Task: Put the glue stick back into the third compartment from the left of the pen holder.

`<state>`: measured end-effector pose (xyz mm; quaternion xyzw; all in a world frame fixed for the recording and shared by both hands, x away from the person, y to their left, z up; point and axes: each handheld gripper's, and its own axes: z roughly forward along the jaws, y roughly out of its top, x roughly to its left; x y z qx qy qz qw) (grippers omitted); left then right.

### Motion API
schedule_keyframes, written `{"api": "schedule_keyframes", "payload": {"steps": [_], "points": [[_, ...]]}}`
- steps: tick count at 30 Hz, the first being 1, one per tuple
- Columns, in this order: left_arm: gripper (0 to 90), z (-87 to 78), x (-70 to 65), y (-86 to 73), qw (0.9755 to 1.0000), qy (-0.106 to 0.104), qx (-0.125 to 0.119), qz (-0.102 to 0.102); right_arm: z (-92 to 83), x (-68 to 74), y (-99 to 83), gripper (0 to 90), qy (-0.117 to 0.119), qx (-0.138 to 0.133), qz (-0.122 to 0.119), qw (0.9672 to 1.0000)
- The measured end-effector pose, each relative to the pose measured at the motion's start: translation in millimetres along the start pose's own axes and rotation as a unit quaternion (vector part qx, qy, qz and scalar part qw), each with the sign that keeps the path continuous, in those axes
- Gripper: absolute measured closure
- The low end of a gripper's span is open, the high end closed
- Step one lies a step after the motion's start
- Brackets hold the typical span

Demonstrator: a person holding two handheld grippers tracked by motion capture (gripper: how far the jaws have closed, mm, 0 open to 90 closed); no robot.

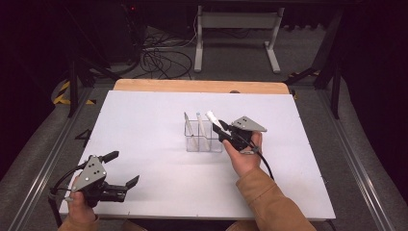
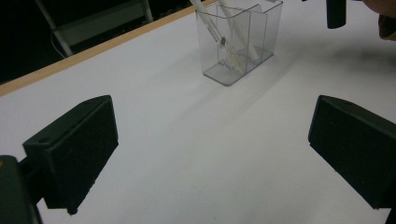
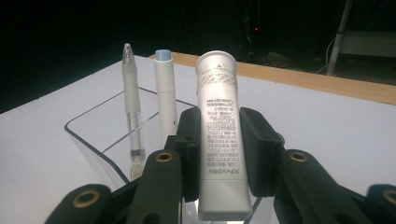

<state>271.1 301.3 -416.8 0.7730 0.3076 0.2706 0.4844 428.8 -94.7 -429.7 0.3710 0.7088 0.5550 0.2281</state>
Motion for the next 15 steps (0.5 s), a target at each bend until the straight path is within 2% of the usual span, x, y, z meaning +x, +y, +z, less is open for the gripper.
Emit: {"api": "schedule_keyframes", "payload": {"steps": [8, 15], "points": [[2.3, 0.6, -0.2, 0.2, 1.0, 0.001, 0.0, 0.003, 2.5, 2.6, -3.4, 70.5, 0.007, -0.009, -0.005, 0.9999], [2.3, 0.5, 0.0, 0.1, 1.0, 0.001, 0.0, 0.003, 2.2, 4.1, -8.9, 70.6, 0.009, 0.001, -0.009, 0.9999]]}}
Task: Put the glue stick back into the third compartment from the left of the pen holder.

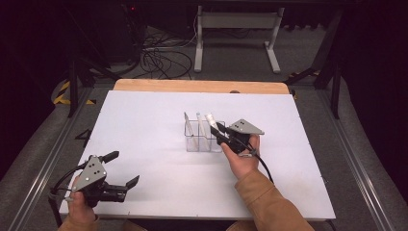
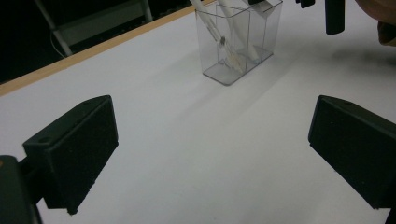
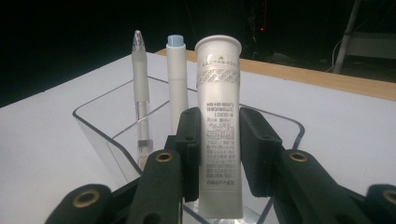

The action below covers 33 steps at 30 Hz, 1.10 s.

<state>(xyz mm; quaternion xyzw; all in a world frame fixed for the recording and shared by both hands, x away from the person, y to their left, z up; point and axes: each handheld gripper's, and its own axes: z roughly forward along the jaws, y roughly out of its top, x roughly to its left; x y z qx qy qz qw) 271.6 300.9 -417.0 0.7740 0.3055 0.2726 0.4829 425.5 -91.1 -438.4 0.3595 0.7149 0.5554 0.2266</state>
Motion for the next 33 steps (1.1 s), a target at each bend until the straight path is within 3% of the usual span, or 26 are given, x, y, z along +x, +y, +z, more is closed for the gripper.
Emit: {"api": "schedule_keyframes", "payload": {"steps": [10, 14, 21, 29, 33], "points": [[2.4, 0.8, -0.3, 0.3, 1.0, -0.001, 0.001, 0.0, -4.9, -1.8, -2.6, 70.7, 0.004, 0.011, 0.009, 0.9999], [2.3, 0.8, 0.1, 0.3, 1.0, 0.0, 0.0, 0.0, -8.2, -3.1, 1.0, 58.9, -0.001, -0.008, 0.006, 0.9999], [2.3, 1.8, 0.0, 0.7, 1.0, -0.002, 0.001, -0.002, -18.5, -1.8, 10.5, 52.1, -0.004, -0.024, -0.008, 0.9997], [2.3, 2.7, -0.6, 0.9, 1.0, -0.003, 0.0, -0.001, -43.7, -2.9, 26.8, 44.1, -0.004, -0.047, -0.019, 0.9987], [2.3, 3.1, -0.5, 0.8, 1.0, -0.004, -0.001, -0.004, -53.9, -4.4, 28.7, 40.3, 0.001, -0.044, -0.024, 0.9988]]}}
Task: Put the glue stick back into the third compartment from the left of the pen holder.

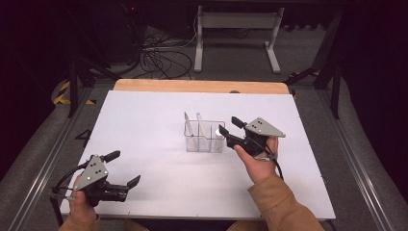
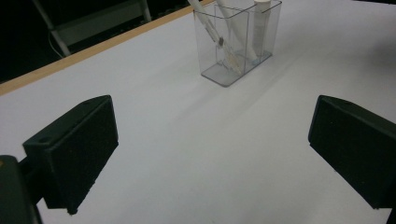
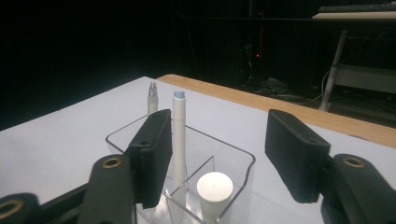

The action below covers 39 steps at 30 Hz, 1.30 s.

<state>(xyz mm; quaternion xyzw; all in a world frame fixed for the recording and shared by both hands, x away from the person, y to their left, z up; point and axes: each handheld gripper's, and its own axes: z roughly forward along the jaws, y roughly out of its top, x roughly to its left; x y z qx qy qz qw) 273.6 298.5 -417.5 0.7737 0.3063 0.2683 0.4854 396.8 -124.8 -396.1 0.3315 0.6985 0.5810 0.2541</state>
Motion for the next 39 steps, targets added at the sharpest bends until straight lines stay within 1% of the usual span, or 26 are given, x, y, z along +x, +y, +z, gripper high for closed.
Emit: {"api": "schedule_keyframes", "payload": {"steps": [3, 8, 11, 19, 24, 30, 33, 37, 39], "points": [[2.3, 0.6, -0.3, 0.1, 1.0, 0.001, -0.002, -0.001, -6.3, -0.1, 1.4, 37.2, 0.005, 0.002, -0.008, 1.0], [2.3, 1.8, -0.9, 0.4, 1.0, 0.004, -0.005, -0.004, -18.2, -0.5, 2.2, 34.5, 0.013, 0.008, -0.02, 0.9997], [2.3, 2.5, -0.9, 0.6, 0.9999, 0.003, -0.008, -0.01, -24.9, -2.3, 0.5, 32.6, 0.02, 0.017, -0.028, 0.9993], [2.4, 3.5, -1.4, 0.8, 0.9999, 0.004, -0.009, -0.011, -41.2, -9.1, -7.3, 29.8, 0.028, 0.035, -0.045, 0.998], [2.3, 3.2, -0.9, 0.6, 0.9998, 0.0, -0.012, -0.015, -51.8, -15.2, -14.2, 29.0, 0.032, 0.048, -0.049, 0.9971], [2.3, 3.5, -0.7, 0.2, 0.9997, 0.004, -0.015, -0.017, -63.0, -21.4, -22.0, 28.9, 0.04, 0.049, -0.051, 0.9967], [2.9, 4.6, -2.3, -0.4, 0.9996, 0.016, -0.017, -0.017, -67.3, -24.3, -26.2, 28.9, 0.043, 0.05, -0.052, 0.9965], [3.6, 6.2, -4.2, -1.0, 0.9995, 0.031, -0.008, -0.006, -71.8, -28.0, -32.2, 28.9, 0.046, 0.054, -0.054, 0.996], [3.6, 6.6, -4.2, -1.6, 0.9996, 0.025, -0.009, -0.006, -74.3, -29.7, -35.9, 28.9, 0.049, 0.054, -0.052, 0.996]]}}
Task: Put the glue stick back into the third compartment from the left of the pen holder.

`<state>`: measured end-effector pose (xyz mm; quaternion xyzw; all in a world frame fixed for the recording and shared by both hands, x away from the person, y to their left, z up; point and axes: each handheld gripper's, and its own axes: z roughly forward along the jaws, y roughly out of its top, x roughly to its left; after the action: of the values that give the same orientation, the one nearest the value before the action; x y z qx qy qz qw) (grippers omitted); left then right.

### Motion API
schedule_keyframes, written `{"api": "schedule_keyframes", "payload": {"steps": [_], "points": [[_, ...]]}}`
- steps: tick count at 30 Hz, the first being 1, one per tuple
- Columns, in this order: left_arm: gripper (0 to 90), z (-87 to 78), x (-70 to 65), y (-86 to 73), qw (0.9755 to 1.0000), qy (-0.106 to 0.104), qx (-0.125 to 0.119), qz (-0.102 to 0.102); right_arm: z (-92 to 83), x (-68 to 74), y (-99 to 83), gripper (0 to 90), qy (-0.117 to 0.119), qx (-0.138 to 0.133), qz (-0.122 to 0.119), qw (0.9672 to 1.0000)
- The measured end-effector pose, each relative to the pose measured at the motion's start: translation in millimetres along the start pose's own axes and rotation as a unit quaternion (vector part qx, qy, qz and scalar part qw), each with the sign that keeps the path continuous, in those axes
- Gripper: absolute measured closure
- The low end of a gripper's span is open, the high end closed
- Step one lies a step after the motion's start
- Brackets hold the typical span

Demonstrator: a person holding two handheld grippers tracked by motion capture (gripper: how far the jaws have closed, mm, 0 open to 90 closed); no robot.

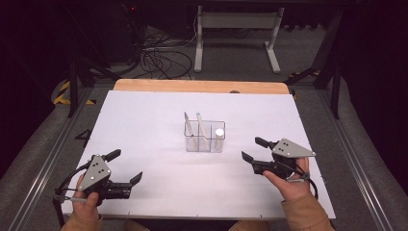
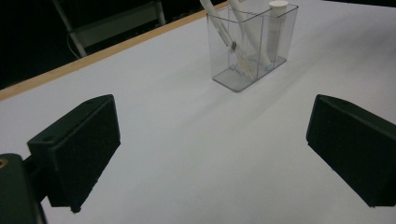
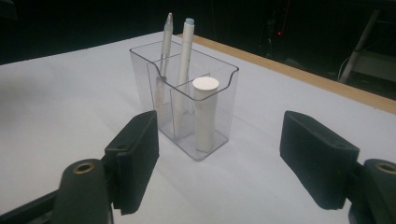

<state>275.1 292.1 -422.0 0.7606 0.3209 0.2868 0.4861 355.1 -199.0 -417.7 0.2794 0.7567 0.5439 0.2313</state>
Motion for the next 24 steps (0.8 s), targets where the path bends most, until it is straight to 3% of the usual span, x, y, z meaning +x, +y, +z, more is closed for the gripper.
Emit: {"api": "schedule_keyframes", "payload": {"steps": [5, 11, 20, 24], "points": [[3.1, -0.5, 1.4, -1.0, 0.9999, -0.014, -0.005, -0.003, -2.5, -1.7, -9.1, 28.9, 0.003, 0.005, 0.0, 1.0], [3.1, -0.3, 1.6, -2.1, 0.9998, -0.018, -0.004, 0.0, -2.8, -3.6, -24.2, 29.1, 0.022, 0.006, 0.01, 0.9997], [3.1, -0.4, 4.0, -6.3, 0.9996, -0.028, -0.009, -0.007, 2.8, -6.8, -50.2, 32.9, 0.031, 0.034, 0.017, 0.9988], [3.2, -0.2, 6.8, -8.3, 0.9993, -0.032, -0.012, -0.013, 4.1, -8.2, -52.3, 32.5, 0.029, 0.039, 0.017, 0.9987]]}}
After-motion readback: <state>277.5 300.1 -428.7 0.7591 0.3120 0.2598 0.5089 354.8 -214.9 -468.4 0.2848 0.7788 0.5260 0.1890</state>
